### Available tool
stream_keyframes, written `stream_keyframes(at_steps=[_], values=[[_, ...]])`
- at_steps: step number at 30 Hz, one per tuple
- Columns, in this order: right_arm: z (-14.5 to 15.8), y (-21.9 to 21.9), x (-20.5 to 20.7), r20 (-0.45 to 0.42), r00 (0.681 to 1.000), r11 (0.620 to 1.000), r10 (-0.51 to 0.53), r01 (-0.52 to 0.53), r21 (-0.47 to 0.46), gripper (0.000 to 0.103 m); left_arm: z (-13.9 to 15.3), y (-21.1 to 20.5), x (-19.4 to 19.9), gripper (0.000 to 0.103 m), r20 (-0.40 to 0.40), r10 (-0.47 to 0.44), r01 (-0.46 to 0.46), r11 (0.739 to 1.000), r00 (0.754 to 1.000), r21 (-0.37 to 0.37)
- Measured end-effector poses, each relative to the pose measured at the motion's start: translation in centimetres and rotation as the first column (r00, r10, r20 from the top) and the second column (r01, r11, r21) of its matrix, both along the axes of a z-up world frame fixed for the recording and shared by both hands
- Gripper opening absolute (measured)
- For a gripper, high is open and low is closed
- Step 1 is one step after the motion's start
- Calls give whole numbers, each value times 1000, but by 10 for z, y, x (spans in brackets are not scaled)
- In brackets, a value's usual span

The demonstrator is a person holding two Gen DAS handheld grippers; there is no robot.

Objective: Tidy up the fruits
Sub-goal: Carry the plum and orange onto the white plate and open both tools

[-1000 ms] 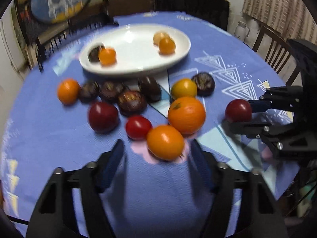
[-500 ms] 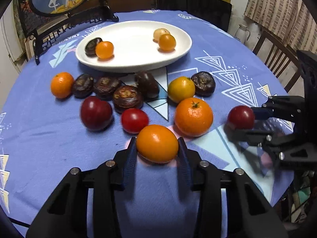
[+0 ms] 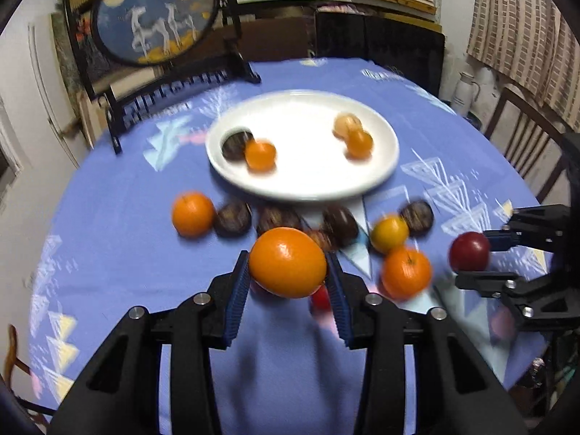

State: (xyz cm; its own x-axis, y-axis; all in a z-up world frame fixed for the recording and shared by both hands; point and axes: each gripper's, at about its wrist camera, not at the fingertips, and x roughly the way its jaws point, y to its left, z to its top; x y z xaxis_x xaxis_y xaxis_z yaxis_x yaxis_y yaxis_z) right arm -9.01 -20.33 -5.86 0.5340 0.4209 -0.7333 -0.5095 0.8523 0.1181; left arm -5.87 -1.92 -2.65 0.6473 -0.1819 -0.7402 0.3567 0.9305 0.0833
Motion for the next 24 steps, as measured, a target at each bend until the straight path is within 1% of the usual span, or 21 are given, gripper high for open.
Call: stream_keyframes(at_steps=[5, 8, 12, 15, 24], values=[[36, -2, 17, 75, 997, 1000, -12, 11, 13, 37, 29, -13, 24, 40, 111, 20, -23, 999, 994, 26], [52, -5, 32, 111, 994, 1000, -25, 23, 18, 38, 39, -21, 41, 40, 140, 26, -31, 999, 990, 31], [64, -7, 50, 133, 990, 999, -45, 41, 29, 38, 41, -32, 60, 40, 147, 34, -40, 998, 989, 39], [67, -7, 62, 138, 989, 999, -48, 44, 32, 38, 37, -39, 71, 40, 140, 32, -39, 998, 990, 45], [62, 1, 97, 120, 991, 998, -52, 47, 41, 38, 20, -42, 102, 40, 105, 57, -63, 997, 993, 55]])
